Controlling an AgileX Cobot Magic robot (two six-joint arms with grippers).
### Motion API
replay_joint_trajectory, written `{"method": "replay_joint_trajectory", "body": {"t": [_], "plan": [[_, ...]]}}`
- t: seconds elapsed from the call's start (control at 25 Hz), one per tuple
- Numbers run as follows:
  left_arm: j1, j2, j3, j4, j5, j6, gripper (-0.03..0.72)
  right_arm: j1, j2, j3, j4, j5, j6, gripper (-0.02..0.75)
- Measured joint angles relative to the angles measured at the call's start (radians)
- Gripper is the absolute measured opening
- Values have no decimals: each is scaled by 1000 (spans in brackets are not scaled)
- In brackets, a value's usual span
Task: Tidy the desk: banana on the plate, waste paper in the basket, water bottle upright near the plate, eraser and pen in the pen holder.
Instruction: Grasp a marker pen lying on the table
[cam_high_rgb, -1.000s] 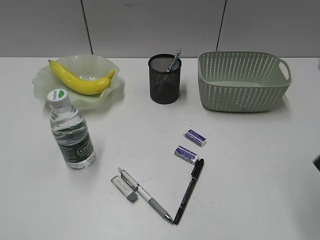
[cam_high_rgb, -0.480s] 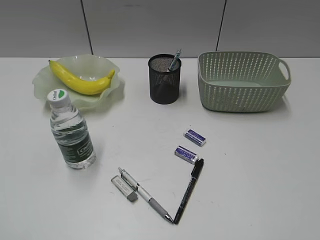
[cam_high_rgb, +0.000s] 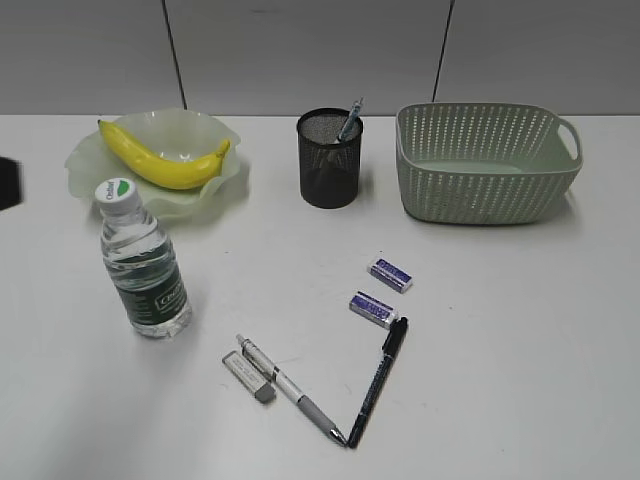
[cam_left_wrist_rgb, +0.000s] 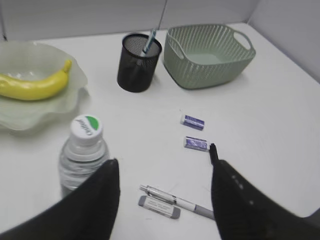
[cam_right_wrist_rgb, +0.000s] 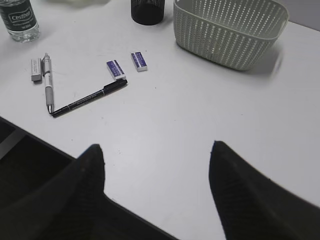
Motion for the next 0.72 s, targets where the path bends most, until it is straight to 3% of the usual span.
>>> {"method": "replay_joint_trajectory", "body": {"t": [0.2, 0.48, 0.72], "plan": [[-17, 412, -165, -181, 1, 154, 436, 0, 0, 0, -1, -1, 1, 519], [-177, 821, -410, -206, 11, 175, 436, 0, 0, 0, -1, -2, 2, 519], [-287, 1126, -575, -197, 66, 81, 436, 0, 0, 0, -1, -3, 2, 519]]}}
